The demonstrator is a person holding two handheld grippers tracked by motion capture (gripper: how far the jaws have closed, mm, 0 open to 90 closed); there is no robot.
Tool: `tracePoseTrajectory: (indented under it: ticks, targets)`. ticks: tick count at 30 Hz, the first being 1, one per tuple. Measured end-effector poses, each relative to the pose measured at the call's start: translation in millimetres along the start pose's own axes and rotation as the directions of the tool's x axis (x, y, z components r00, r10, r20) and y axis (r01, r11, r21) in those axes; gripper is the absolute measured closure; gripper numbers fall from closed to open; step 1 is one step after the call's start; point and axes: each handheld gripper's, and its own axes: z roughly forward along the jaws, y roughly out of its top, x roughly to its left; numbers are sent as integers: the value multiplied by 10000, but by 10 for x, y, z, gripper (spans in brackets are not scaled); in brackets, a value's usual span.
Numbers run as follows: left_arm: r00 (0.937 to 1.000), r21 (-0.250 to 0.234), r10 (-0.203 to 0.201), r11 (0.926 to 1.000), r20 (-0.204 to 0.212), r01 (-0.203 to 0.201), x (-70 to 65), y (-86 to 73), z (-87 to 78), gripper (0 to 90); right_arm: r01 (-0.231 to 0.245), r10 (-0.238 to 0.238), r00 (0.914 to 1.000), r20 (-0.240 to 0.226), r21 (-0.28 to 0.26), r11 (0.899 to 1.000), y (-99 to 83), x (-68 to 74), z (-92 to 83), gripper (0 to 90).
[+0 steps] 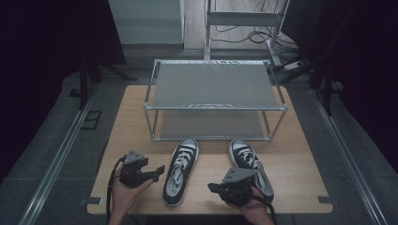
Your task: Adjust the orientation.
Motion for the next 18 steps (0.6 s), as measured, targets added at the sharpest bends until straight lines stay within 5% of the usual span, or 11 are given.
tracePoseTrajectory:
  ticks: [9, 18]
  targets:
    - [10000, 24, -83, 10000, 27, 83, 16, 0, -24, 242, 344, -291, 9979, -583, 905, 9953, -22, 111, 519, 896]
    - [9997, 42, -252, 9997, 28, 252, 50, -7, -49, 242, 572, -463, 9951, -871, 1271, 9902, 31, 217, 822, 897]
